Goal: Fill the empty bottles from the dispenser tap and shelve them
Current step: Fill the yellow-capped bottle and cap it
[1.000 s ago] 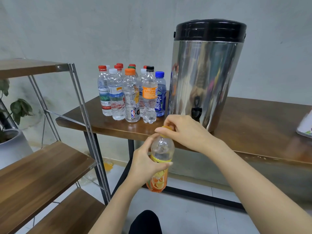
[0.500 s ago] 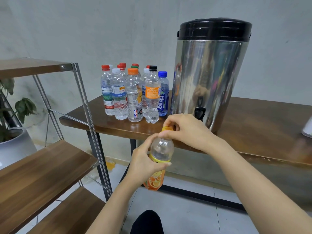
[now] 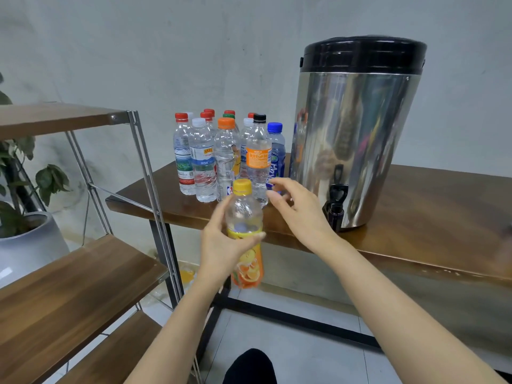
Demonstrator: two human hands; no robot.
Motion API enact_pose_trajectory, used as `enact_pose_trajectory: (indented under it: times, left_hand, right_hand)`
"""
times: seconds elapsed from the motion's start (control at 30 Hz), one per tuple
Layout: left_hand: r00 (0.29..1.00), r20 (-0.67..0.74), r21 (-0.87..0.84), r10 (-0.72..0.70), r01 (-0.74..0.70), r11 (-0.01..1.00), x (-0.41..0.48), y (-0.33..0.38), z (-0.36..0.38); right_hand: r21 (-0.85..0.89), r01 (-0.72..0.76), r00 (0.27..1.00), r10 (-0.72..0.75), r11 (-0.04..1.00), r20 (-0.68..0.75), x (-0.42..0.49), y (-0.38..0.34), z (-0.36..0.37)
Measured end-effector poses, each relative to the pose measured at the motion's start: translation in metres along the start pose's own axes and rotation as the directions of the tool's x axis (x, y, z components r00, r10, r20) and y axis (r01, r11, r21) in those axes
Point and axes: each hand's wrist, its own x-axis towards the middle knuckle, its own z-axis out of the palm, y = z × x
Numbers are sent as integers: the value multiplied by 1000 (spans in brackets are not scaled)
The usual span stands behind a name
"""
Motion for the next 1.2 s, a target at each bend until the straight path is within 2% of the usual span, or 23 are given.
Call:
enact_pose_trajectory:
  times: [0.2,0.37,0.47,0.63,0.8,0.9,1.2]
  left_hand:
    - [977,-191,85,100,-85,993,66,0,-30]
    - [947,-302,170,113,-63,983,114,-15,-45]
    - [939,-321,196,125,-63,979,140,-29,-49]
    - [911,-410,196,44,41,980,165,-48,-50]
    - [874,-484,242,41,89,966,171,-74,-44]
    - [851,-526,303,5,182,936,161,-99,-37]
    - [845,-534,311,-30,229,922,176,-121,-37]
  right_hand:
    - [-98,-174,983,179,980,39,21,27,56]
    - [-138,-302,953,300,943,-31,43,35,101]
    - [-155,-314,948,302,937,-100,56,40,120]
    - [-160,-329,937,301,931,-178,67,53,138]
    - [-160,-352,927,320,922,-198,69,65,147]
    - [-144,-354,924,323,924,-204,70,66,150]
    - [-152,-346,930,317,926,-187,69,68,151]
